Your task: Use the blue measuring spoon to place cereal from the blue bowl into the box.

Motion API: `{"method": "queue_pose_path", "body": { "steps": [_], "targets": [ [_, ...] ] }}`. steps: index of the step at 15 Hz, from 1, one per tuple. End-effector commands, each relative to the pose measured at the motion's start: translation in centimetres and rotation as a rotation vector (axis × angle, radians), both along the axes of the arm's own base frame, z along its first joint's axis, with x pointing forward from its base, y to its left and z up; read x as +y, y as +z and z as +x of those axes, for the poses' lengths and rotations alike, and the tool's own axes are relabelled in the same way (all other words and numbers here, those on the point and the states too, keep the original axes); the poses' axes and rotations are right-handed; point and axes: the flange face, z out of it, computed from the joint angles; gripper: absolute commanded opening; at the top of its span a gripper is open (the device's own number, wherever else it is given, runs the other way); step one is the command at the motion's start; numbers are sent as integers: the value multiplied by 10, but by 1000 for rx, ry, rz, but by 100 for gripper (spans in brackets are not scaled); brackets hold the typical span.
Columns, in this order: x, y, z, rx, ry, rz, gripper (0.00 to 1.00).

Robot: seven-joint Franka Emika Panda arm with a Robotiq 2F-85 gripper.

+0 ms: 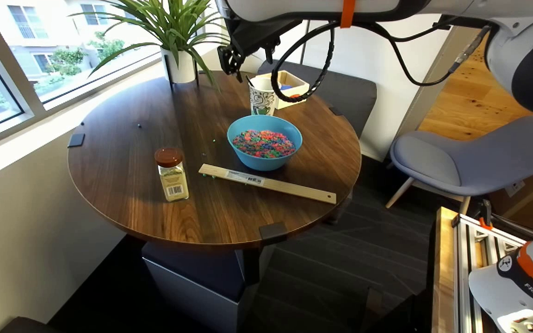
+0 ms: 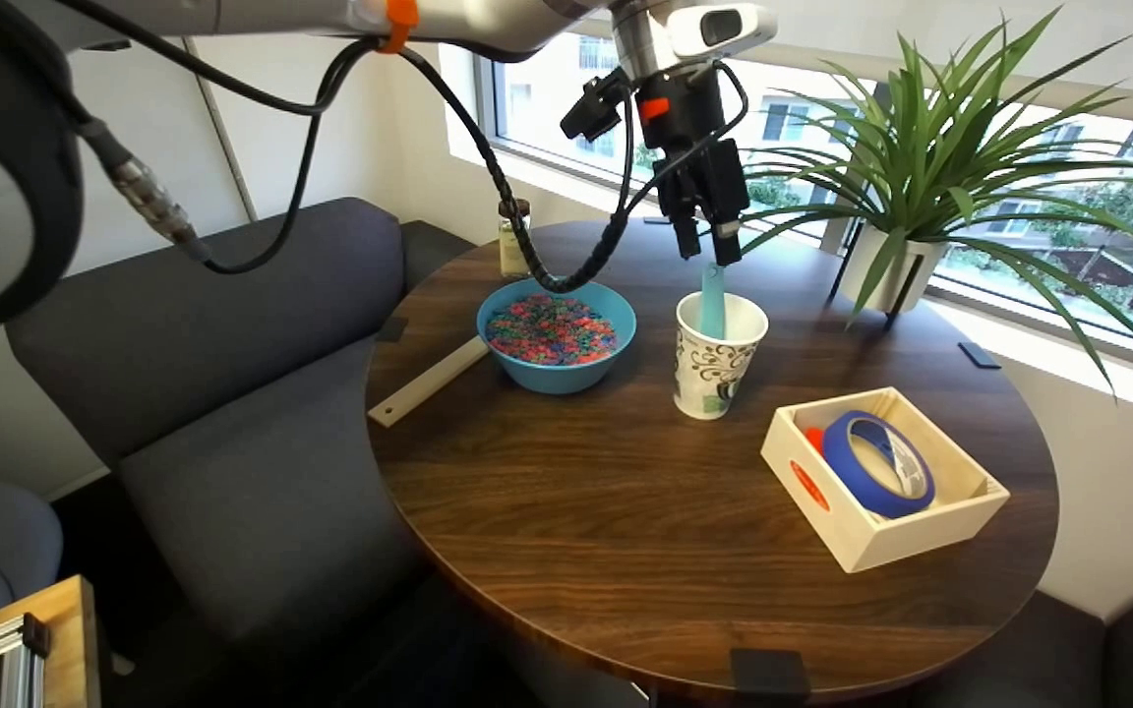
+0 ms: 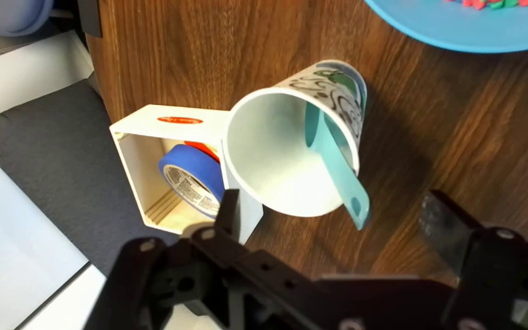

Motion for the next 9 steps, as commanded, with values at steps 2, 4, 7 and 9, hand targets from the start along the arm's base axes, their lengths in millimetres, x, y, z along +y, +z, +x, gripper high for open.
{"method": "queue_pose_path", "body": {
  "steps": [2, 4, 7, 9],
  "targets": [
    [-1, -20, 5, 97, 9, 54, 100],
    [-2, -23, 3, 127, -11, 65, 80],
    [0, -22, 2, 136, -31, 88, 58],
    [2, -19, 6, 105, -21, 112, 55]
  ]
}}
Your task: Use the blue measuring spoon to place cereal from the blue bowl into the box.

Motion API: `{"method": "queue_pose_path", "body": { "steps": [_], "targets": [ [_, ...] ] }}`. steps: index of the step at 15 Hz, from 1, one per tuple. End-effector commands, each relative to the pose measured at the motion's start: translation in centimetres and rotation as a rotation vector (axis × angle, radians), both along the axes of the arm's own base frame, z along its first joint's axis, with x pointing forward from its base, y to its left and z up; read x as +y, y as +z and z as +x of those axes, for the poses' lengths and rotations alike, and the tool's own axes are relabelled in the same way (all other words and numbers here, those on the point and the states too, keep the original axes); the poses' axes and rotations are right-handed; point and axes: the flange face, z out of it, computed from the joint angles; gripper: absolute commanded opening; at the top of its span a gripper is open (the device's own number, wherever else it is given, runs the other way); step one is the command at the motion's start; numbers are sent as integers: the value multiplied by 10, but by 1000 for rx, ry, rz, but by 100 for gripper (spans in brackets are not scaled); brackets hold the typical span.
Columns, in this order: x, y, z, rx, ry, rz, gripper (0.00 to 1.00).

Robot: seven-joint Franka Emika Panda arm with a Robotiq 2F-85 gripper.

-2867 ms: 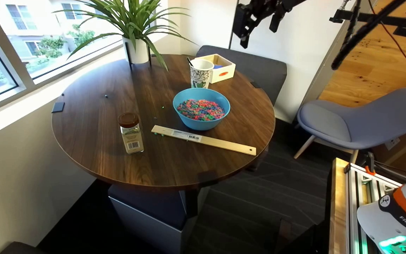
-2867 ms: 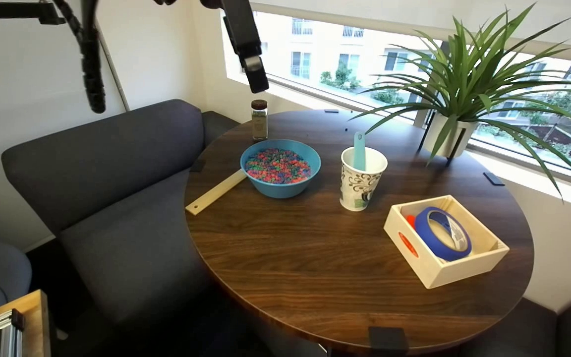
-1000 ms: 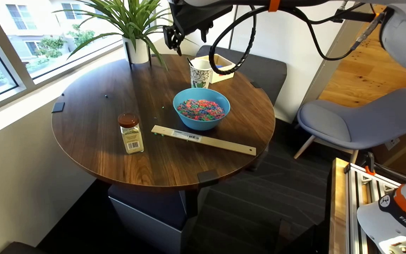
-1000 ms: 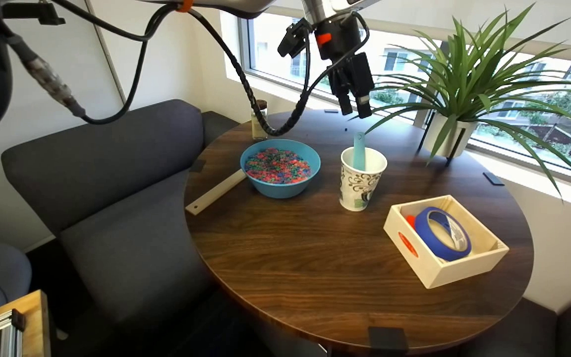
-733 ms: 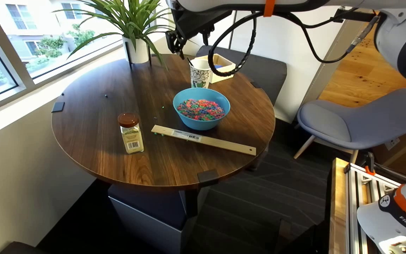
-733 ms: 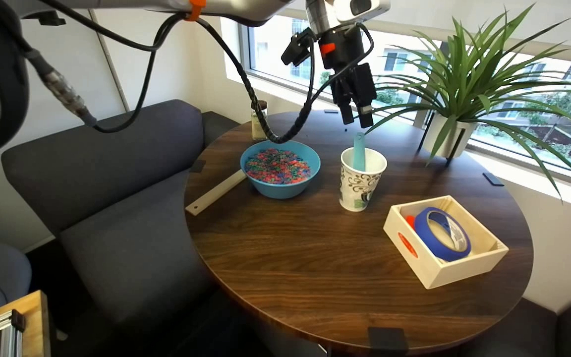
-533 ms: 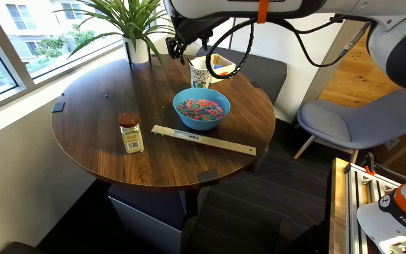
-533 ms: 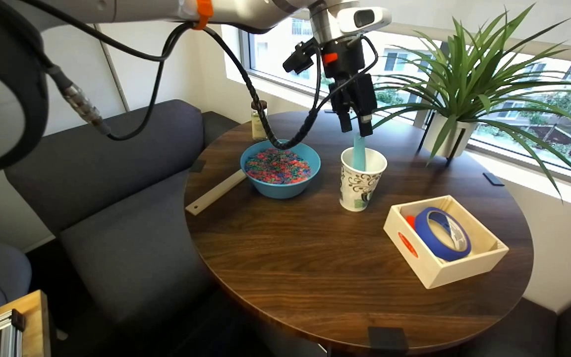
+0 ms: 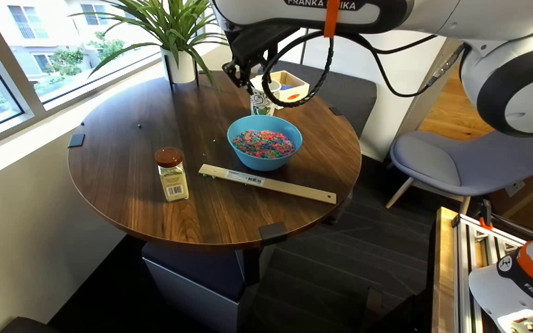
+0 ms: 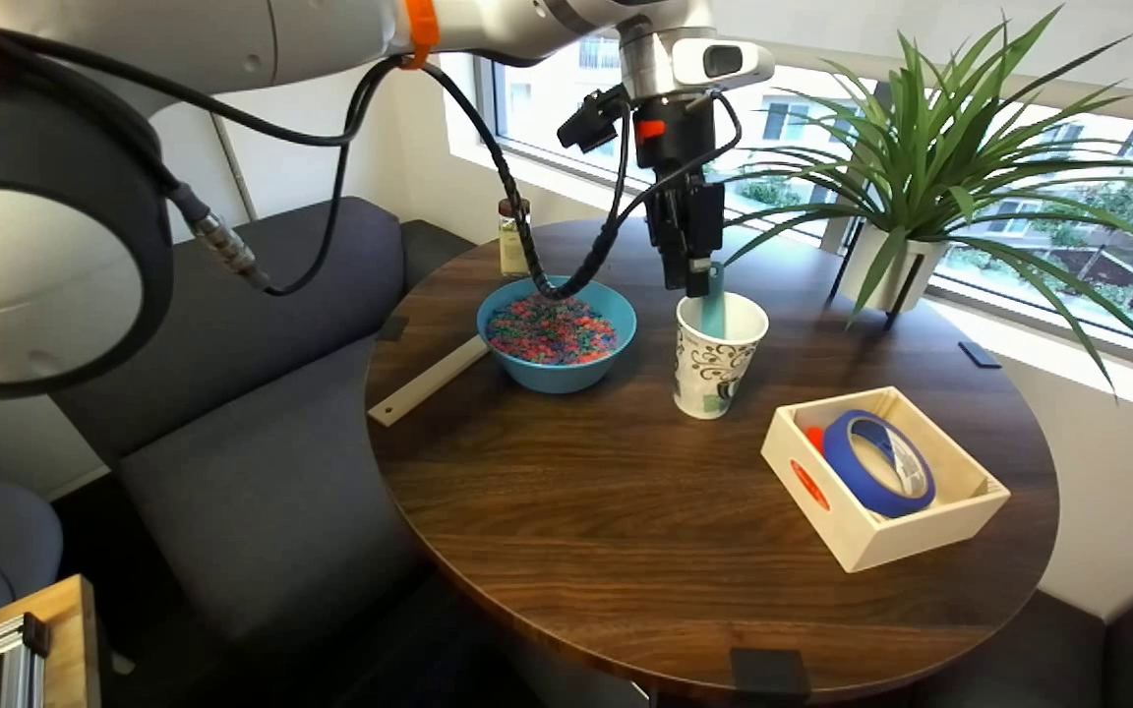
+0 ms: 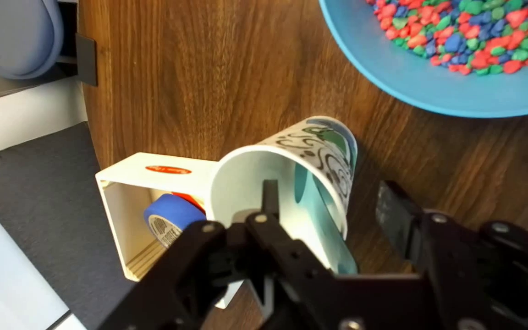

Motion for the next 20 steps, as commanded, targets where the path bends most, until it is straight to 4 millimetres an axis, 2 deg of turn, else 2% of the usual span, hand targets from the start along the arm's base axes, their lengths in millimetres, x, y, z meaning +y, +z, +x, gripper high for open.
{"method": "queue_pose_path", "body": {
  "steps": [1, 7, 8, 11, 17, 20],
  "targets": [
    [4, 2, 6, -23, 12, 64, 59],
    [4, -2, 15, -80, -5, 43, 72],
    [5, -3, 18, -99, -3, 41, 68],
    [6, -5, 24, -144, 5, 30, 64],
    [1, -2, 25, -166, -26, -46, 66],
    [4, -1, 21, -139, -15, -60, 62]
  ]
}}
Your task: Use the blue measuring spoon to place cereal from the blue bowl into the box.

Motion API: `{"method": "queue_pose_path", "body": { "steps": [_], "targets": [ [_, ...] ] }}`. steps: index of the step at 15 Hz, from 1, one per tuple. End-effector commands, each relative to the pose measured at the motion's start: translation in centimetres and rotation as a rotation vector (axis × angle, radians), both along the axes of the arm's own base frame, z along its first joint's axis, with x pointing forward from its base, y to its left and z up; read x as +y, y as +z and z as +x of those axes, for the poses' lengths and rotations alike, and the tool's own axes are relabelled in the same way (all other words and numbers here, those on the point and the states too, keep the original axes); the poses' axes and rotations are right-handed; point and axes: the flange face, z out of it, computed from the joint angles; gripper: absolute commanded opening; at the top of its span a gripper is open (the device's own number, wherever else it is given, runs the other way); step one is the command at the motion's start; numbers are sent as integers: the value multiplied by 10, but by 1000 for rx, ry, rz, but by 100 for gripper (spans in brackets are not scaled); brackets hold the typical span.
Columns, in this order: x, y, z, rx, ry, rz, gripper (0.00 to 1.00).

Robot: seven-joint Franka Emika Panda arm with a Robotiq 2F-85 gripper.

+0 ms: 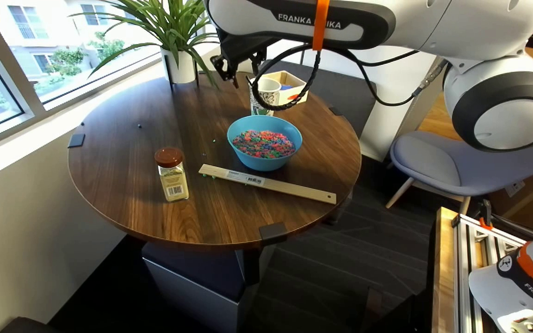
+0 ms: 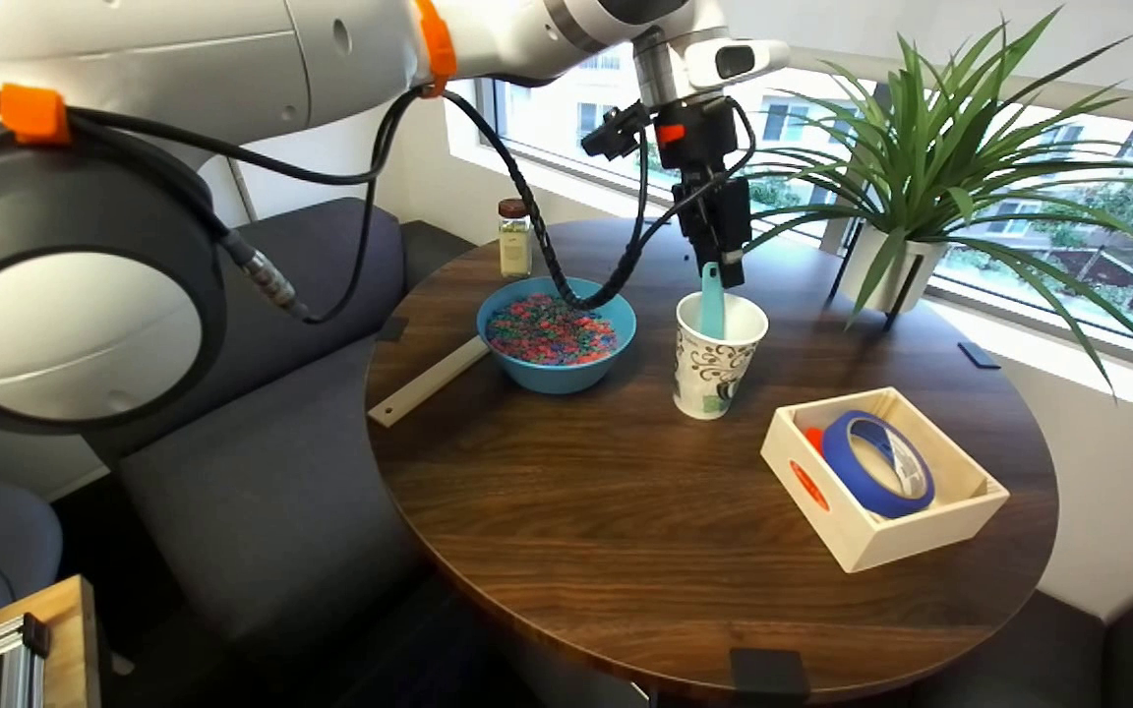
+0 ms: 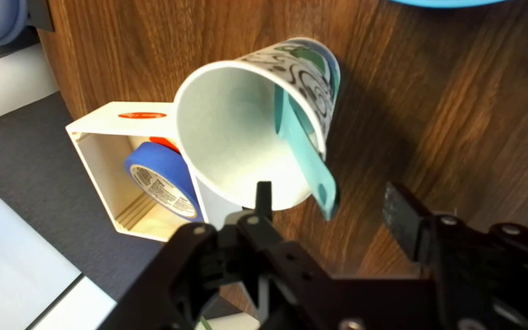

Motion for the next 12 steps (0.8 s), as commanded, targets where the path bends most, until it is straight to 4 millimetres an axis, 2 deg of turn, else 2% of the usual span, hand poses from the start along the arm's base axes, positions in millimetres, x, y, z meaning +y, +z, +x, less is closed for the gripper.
{"method": "queue_pose_path", "body": {
  "steps": [1, 2, 3, 10, 12],
  "targets": [
    [7, -1, -2, 15, -4, -31, 59],
    [8, -2, -3, 17, -4, -33, 59],
    [8, -3, -4, 27, -8, -38, 54],
    [6, -7, -9, 70, -30, -68, 51],
    [8, -8, -9, 77, -24, -65, 46]
  ]
}}
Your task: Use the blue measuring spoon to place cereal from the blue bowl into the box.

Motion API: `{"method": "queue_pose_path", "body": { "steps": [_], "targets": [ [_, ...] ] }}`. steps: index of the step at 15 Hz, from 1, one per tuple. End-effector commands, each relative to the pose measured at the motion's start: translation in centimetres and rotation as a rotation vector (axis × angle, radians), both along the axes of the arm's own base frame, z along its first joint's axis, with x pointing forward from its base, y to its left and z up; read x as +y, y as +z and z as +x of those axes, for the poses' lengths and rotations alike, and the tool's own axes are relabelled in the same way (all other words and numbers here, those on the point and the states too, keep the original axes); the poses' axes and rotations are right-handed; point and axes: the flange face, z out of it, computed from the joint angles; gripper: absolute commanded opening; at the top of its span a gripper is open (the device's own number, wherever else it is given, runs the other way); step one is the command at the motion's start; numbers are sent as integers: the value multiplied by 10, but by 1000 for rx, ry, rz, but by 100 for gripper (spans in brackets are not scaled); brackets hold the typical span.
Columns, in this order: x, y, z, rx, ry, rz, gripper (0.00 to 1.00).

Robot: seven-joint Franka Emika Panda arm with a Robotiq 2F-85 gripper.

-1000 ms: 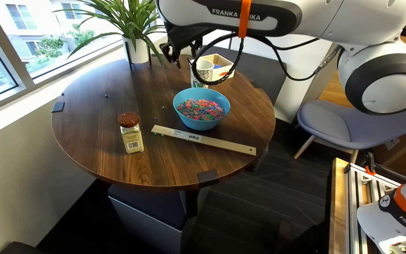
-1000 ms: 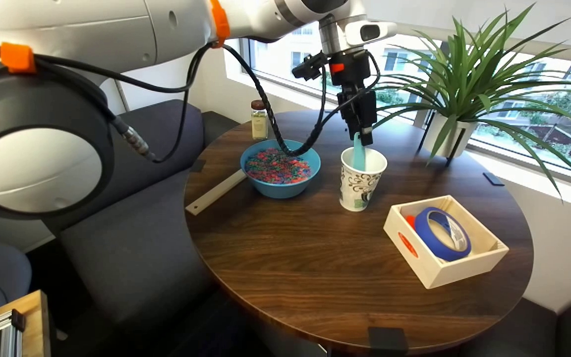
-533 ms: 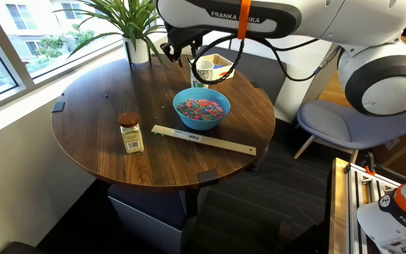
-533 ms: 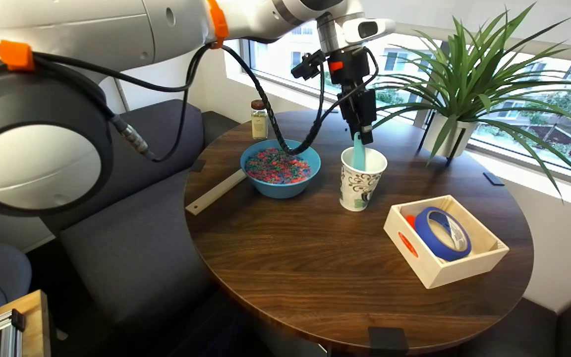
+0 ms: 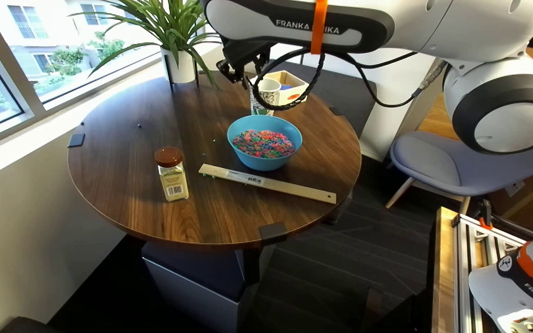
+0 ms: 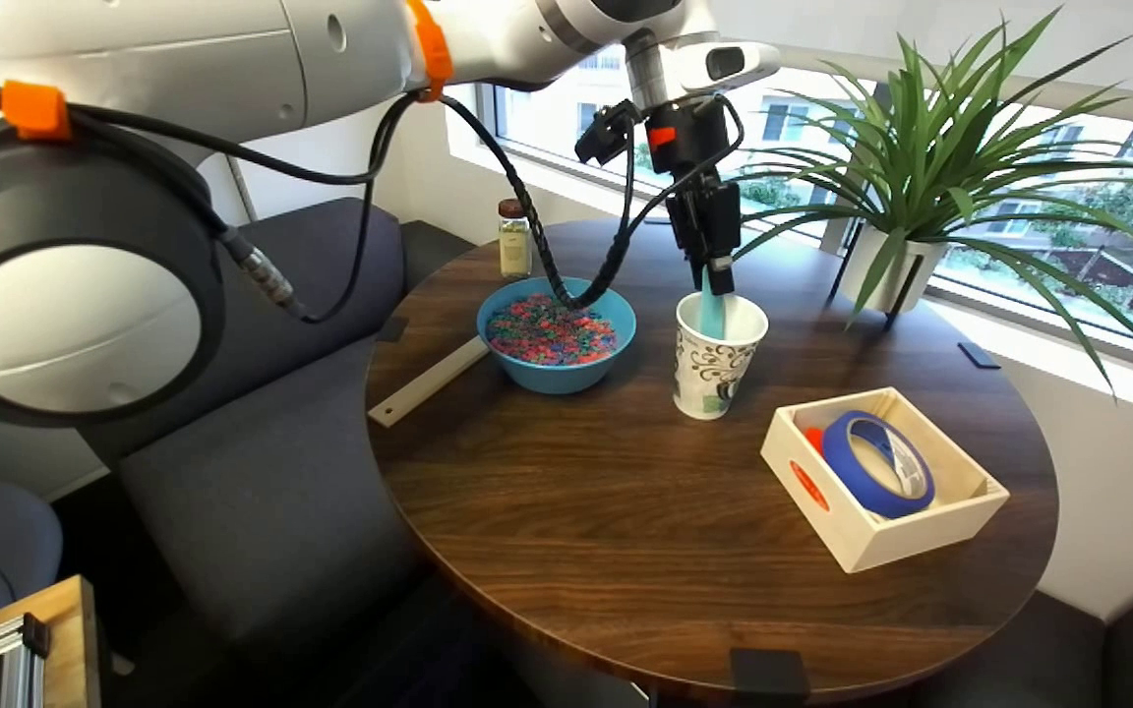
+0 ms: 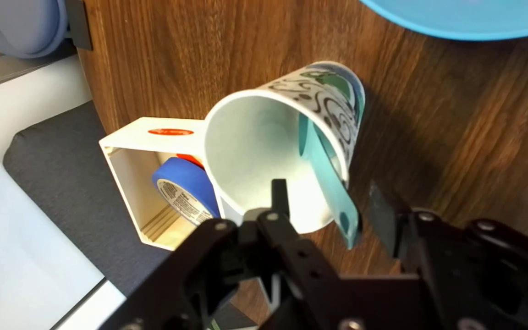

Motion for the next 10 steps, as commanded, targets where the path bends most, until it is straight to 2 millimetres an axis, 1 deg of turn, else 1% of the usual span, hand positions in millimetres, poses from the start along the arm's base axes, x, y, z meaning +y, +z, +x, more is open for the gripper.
{"method": "queue_pose_path", "body": {
  "steps": [1, 2, 3, 4, 5, 6, 7, 8, 9, 10],
  "targets": [
    [6, -3, -2, 19, 3, -19, 46],
    [7, -3, -2, 17, 6, -22, 42],
    [8, -3, -2, 19, 7, -26, 42],
    [10, -2, -2, 17, 10, -27, 40],
    [11, -2, -2, 15, 13, -31, 35],
    [12, -2, -1, 12, 16, -34, 34],
    [12, -2, -1, 11, 18, -41, 27],
    [13, -3, -1, 11, 19, -42, 30],
    [13, -4, -1, 11, 19, -46, 28],
    [13, -5, 0, 7, 20, -50, 23]
  ]
}}
